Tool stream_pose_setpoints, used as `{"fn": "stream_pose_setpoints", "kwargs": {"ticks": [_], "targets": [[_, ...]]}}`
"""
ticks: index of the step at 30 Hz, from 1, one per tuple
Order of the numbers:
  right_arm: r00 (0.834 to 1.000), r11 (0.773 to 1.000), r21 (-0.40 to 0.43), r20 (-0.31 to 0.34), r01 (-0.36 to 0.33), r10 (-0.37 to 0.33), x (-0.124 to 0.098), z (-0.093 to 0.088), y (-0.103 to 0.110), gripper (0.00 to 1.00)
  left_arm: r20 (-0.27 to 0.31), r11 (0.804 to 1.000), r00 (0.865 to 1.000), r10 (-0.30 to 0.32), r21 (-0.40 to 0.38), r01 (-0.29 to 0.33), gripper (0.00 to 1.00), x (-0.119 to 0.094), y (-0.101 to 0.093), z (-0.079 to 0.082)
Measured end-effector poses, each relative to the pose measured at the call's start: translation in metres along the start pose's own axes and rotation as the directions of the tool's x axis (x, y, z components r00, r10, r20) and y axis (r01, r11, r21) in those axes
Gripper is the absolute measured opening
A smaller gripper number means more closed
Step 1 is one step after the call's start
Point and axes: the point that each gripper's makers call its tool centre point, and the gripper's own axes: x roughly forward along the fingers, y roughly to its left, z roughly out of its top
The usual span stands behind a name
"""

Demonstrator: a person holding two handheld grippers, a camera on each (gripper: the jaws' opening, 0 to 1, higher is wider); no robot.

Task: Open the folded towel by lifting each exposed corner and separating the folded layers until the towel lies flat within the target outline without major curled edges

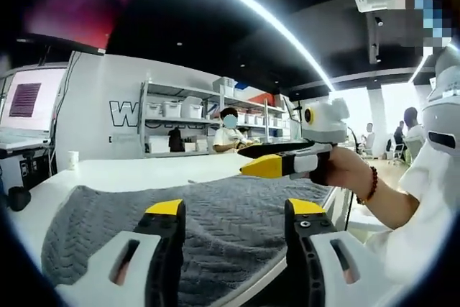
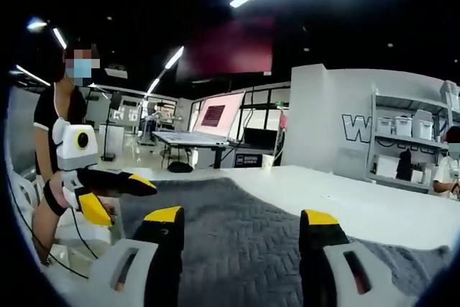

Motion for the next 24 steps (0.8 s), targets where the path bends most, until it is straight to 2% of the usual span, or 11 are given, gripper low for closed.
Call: {"fn": "stream_pose_setpoints", "kwargs": {"ticks": [1, 4, 7, 9, 11, 14, 17, 24], "targets": [[1.000, 1.000, -0.016, -0.006, -0.003, 0.003, -0.008, -0.002, 0.000, 0.63, -0.008, 0.999, 1.000, -0.018, -0.027, 0.018, 0.57, 0.004, -0.002, -0.003], [1.000, 0.999, -0.037, -0.020, 0.021, -0.022, -0.024, -0.009, -0.003, 0.64, -0.008, 0.999, 1.000, -0.017, -0.027, 0.017, 0.57, 0.007, -0.004, -0.003], [0.999, 0.999, -0.024, -0.006, 0.035, -0.035, -0.042, -0.011, -0.006, 0.65, 0.004, 0.998, 0.999, -0.039, -0.041, 0.039, 0.58, 0.008, -0.011, 0.001], [0.998, 0.997, -0.046, -0.002, 0.057, -0.058, -0.059, -0.013, -0.010, 0.65, 0.020, 0.997, 0.998, -0.058, -0.046, 0.059, 0.58, 0.007, -0.018, 0.008], [0.998, 0.998, -0.034, 0.019, 0.052, -0.052, -0.069, -0.013, -0.007, 0.66, 0.026, 0.998, 0.998, -0.050, -0.038, 0.051, 0.58, 0.006, -0.016, 0.011], [0.998, 0.996, -0.051, -0.003, 0.068, -0.068, -0.077, -0.020, -0.009, 0.68, 0.018, 0.999, 0.999, -0.039, -0.033, 0.040, 0.58, 0.005, -0.014, 0.011], [0.997, 0.996, -0.049, 0.014, 0.077, -0.076, -0.096, -0.021, -0.007, 0.68, 0.020, 0.999, 0.999, -0.036, -0.032, 0.036, 0.58, 0.004, -0.014, 0.013], [0.995, 0.994, -0.060, -0.003, 0.096, -0.096, -0.111, -0.029, -0.011, 0.70, 0.018, 0.998, 0.998, -0.053, -0.025, 0.054, 0.60, 0.007, -0.021, 0.016]]}}
